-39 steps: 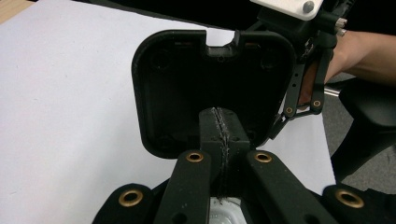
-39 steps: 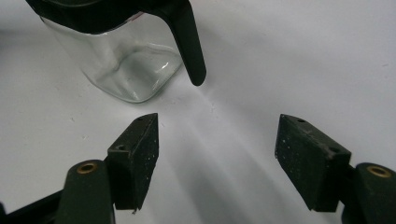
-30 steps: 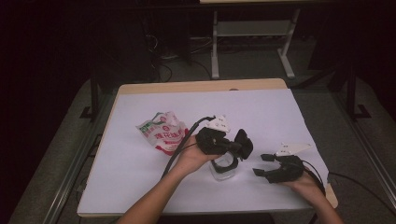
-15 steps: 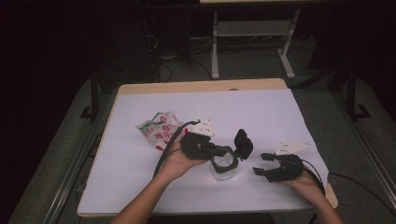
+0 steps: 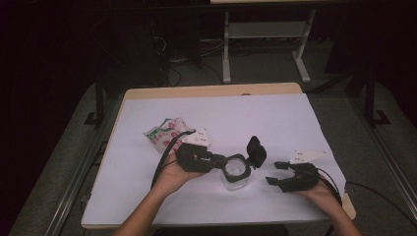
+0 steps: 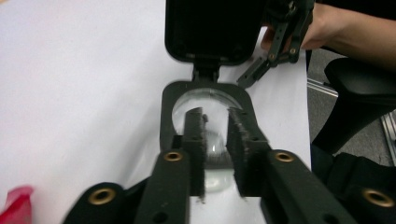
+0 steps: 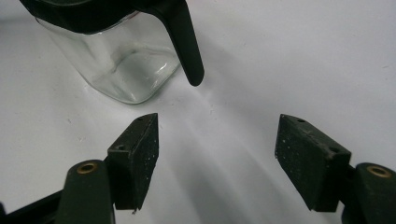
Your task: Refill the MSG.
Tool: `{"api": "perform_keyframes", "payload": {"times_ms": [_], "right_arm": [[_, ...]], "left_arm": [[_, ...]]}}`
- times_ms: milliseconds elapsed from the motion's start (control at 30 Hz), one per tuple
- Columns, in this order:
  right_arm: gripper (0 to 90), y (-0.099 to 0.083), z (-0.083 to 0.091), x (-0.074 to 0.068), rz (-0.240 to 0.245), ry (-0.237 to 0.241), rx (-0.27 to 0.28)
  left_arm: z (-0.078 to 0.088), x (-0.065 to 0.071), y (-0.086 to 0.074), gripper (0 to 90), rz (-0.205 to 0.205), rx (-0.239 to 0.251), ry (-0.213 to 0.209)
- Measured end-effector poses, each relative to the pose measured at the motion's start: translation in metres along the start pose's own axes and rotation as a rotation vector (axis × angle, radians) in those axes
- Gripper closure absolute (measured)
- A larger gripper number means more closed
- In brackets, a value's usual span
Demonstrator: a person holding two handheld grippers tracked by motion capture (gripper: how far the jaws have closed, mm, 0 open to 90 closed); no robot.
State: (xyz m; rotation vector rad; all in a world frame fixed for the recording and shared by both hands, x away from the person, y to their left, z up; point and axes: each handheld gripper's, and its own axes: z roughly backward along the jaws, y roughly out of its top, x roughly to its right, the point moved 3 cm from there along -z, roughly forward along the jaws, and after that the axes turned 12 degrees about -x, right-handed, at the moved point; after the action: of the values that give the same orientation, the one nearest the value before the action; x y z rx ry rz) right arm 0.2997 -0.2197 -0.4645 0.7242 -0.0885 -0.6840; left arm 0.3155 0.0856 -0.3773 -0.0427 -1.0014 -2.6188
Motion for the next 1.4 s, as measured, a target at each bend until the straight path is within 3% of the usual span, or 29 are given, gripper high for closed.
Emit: {"api": "perform_keyframes", "payload": {"times_ms": [233,467,600,700,933,1400], "right_arm": [[30.1,0.0,0.001,0.0,-0.006,0.001,0.001],[30.1,-0.001,0.0,0.001,0.004,-0.005,-0.006],[30.2,-0.004,0.002,0.0,-0.006,-0.005,-0.007],[30.3,-0.002,0.003,0.0,-0.004,-0.006,0.003],[30.3,-0.002,0.002,0.002,-0.008,-0.004,0.0],[30.3,-0.002,0.002,0.002,-0.006,-0.009,0.002]], "left_arm": [[0.003,-0.001,-0.022,59.2,0.029,-0.024,0.001],[0.011,-0.003,-0.048,51.8,0.034,0.005,0.027],[0.016,-0.004,-0.062,47.9,0.067,0.011,0.032],[0.02,-0.006,-0.073,47.3,0.087,-0.007,0.046],[0.032,-0.009,-0.095,44.9,0.116,0.016,0.067],[0.054,-0.024,-0.122,45.9,0.158,0.04,0.114]]}}
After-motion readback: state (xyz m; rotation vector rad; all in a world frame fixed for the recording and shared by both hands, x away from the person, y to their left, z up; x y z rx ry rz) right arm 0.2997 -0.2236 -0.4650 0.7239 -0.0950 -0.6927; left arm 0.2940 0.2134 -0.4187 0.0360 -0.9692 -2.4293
